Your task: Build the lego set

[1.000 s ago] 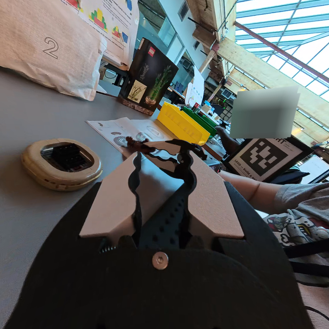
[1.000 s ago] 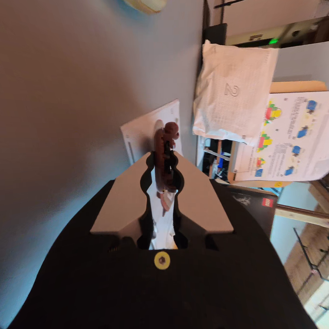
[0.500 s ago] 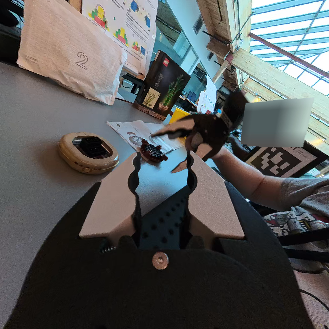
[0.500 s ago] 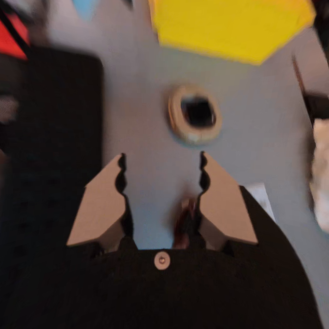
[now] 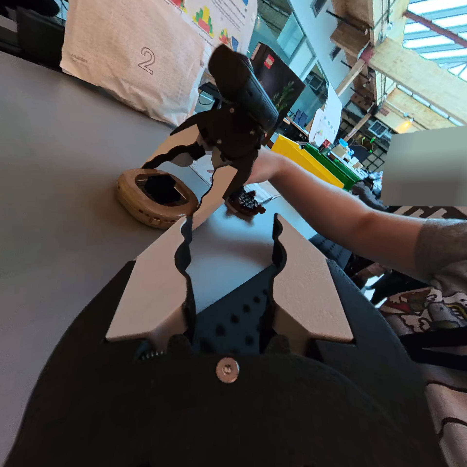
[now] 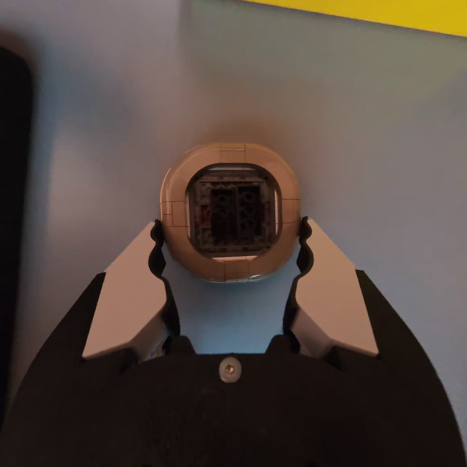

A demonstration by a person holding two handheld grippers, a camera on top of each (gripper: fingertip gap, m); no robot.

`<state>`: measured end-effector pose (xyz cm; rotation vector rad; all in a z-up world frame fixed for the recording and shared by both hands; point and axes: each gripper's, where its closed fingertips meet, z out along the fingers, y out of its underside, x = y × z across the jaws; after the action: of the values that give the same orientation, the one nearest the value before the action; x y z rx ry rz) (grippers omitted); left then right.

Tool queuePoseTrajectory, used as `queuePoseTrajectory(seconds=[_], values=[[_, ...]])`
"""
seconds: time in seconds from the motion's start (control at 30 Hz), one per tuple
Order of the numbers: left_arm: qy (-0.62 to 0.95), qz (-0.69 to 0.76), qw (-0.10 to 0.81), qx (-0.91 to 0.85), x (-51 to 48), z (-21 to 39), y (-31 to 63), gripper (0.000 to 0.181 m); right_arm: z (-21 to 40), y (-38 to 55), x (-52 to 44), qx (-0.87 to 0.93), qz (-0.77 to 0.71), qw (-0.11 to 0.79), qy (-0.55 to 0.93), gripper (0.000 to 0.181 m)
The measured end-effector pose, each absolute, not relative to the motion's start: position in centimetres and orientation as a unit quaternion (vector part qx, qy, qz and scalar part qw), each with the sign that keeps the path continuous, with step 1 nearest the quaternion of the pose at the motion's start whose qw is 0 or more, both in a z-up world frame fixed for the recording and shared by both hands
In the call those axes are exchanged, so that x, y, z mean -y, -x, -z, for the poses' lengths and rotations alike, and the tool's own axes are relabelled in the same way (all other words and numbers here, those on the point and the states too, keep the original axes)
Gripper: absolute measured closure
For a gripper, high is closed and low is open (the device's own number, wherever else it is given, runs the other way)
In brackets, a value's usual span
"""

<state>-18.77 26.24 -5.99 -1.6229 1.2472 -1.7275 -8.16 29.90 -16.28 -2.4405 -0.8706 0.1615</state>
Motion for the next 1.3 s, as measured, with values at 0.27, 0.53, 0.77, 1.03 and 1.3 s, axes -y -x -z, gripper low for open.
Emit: queuePoseTrajectory(seconds=[0.27, 0.53, 0.77, 1.03, 1.3], values=[[0.594, 0.576, 0.264, -0.495, -27.9, 7.6, 15.3, 0.102, 11.4, 8.8, -28.7, 0.286, -0.129, 0.387, 0.867, 0.113], [0.590, 0.601, 0.207, -0.497, -26.9, 7.7, 13.8, 0.110, 10.7, 5.8, -26.6, 0.271, -0.066, 0.409, 0.869, 0.150], [0.593, 0.599, 0.192, -0.503, -25.1, 7.6, 15.0, 0.109, 11.0, 6.1, -26.7, 0.291, -0.067, 0.399, 0.867, 0.151], [0.586, 0.610, 0.186, -0.500, -24.1, 7.0, 15.8, 0.110, 10.0, 5.3, -26.4, 0.272, -0.067, 0.415, 0.865, 0.150], [0.579, 0.605, 0.218, -0.500, -22.9, 6.8, 18.5, 0.110, 9.2, 6.3, -25.9, 0.257, -0.061, 0.445, 0.856, 0.122]])
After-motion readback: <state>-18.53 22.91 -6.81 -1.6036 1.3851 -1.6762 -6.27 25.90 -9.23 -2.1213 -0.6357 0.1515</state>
